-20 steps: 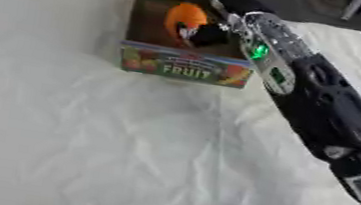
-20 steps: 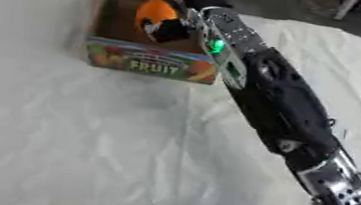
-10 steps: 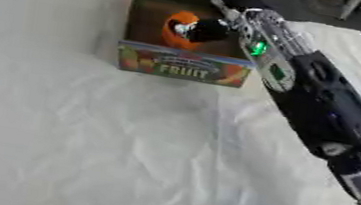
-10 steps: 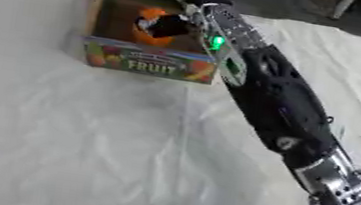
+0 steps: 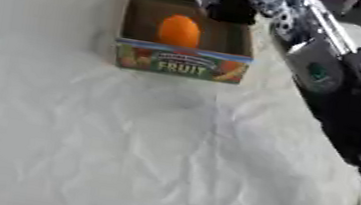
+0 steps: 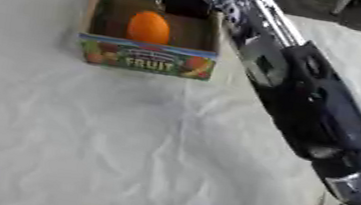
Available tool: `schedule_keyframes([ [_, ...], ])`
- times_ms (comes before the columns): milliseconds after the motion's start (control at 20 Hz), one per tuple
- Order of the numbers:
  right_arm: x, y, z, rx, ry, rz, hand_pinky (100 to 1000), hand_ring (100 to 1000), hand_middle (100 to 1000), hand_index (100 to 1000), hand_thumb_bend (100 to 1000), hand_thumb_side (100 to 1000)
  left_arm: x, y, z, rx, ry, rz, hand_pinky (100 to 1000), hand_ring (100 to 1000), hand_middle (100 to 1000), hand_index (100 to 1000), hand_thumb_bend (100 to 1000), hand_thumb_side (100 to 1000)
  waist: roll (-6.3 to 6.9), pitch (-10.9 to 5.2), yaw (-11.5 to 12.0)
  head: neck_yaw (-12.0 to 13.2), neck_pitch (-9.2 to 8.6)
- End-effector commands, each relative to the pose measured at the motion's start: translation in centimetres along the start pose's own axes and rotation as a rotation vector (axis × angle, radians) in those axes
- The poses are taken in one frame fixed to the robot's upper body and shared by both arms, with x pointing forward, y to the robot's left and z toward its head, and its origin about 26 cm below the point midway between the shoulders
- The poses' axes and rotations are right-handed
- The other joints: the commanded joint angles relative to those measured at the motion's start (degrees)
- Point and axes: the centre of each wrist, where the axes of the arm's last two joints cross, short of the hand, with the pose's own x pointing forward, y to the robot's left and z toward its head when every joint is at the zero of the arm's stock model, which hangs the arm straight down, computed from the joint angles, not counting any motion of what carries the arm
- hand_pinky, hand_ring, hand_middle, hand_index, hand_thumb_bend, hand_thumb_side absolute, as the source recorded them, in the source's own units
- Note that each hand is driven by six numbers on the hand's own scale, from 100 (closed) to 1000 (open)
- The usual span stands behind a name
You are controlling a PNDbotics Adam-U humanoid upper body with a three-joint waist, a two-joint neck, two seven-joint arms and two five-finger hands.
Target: Pick up objects on the table and place them in the box.
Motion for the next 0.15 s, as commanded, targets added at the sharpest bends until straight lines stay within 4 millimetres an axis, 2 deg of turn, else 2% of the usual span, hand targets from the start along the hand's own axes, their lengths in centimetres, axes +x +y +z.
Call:
schedule_keyframes([
  [50, 1.21, -3.35, 2.75, -0.104, -0.042, -0.02, 943, 1000, 784, 975, 144, 718, 0.58, 0.31, -0.18, 0.009, -0.023, -0.008, 328, 369, 639, 717, 100, 723, 0.66, -1.52, -0.38, 0.77, 0.5],
  [150, 0.92, -3.44, 3.53, -0.125, -0.048, -0.046, 946, 1000, 780, 976, 134, 711, 0.56, 0.34, -0.14, 0.011, -0.022, -0.009, 328, 369, 639, 717, 100, 722, 1.06, -1.78, -0.81, 1.29, 0.84],
])
